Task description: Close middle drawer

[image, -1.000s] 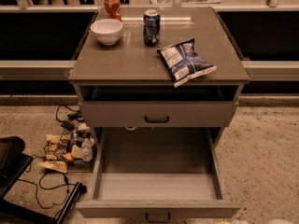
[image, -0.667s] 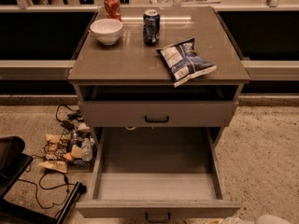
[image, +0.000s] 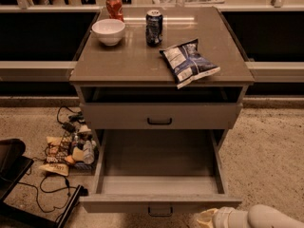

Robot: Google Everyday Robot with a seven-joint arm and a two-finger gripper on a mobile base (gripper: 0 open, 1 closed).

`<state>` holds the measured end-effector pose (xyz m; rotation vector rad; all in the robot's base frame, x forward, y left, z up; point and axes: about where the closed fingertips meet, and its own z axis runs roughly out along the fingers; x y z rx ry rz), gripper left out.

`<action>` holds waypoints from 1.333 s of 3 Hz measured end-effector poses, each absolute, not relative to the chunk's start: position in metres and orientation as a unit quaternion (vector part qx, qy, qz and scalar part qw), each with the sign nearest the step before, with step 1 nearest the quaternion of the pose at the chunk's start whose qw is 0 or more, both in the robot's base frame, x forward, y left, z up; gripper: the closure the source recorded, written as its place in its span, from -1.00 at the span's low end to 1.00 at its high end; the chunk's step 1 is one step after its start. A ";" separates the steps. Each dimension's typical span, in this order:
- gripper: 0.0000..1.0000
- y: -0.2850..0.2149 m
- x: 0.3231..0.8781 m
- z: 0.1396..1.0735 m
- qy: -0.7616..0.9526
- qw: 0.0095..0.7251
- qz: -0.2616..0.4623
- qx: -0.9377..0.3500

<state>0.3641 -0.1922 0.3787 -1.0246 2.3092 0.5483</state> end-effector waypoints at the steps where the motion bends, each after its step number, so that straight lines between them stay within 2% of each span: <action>1: 1.00 -0.191 0.369 0.377 0.858 0.278 0.208 -0.379; 3: 1.00 -0.189 0.401 0.369 0.850 0.290 0.228 -0.375; 4: 1.00 -0.194 0.448 0.371 0.844 0.302 0.232 -0.377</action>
Offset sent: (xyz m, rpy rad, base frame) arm 0.0811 -0.0052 -0.0110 0.1052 -0.0435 -0.0199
